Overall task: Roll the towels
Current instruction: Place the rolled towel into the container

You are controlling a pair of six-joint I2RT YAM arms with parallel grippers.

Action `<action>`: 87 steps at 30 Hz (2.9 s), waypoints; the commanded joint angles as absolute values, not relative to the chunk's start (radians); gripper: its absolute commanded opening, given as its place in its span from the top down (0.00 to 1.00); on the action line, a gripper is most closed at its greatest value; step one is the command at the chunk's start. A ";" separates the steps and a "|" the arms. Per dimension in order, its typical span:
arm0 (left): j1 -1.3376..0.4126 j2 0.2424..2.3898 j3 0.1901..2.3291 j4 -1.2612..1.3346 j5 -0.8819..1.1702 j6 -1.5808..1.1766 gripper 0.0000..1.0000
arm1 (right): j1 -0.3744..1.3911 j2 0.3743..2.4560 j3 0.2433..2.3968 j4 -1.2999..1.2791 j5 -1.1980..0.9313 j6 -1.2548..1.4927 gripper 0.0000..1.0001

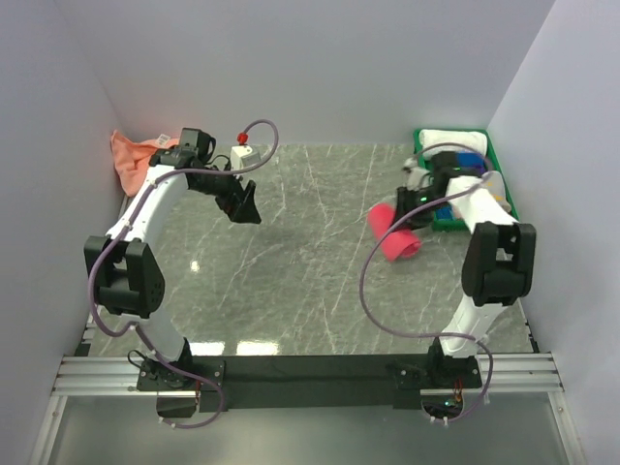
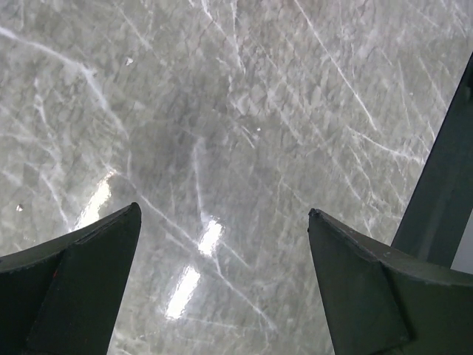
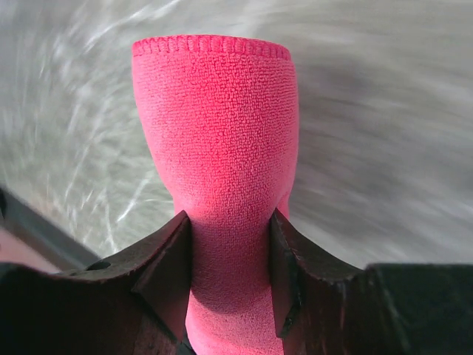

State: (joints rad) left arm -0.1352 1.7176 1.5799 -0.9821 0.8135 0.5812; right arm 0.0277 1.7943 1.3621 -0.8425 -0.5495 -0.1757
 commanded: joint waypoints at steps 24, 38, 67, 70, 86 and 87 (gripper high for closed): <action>-0.178 1.752 1.595 -0.934 0.808 0.477 0.01 | -0.339 2.146 2.098 -0.959 -0.364 -0.167 1.00; -0.088 1.788 1.632 -0.991 0.871 0.420 0.01 | -0.360 2.243 2.086 -0.903 -0.298 -0.164 0.91; 0.189 2.333 2.278 -0.666 0.140 0.264 0.01 | -0.311 1.718 1.727 -0.946 -0.442 -0.334 0.03; 0.190 2.373 2.263 -0.614 0.084 0.333 0.00 | -0.299 1.643 1.637 -0.930 -0.374 -0.414 0.03; 0.167 2.059 1.876 -0.588 0.336 0.253 0.01 | -0.172 1.437 1.319 -0.787 -0.325 -0.411 0.02; 0.163 2.025 1.802 -0.577 0.344 0.247 0.00 | -0.158 1.434 1.303 -0.766 -0.325 -0.391 0.01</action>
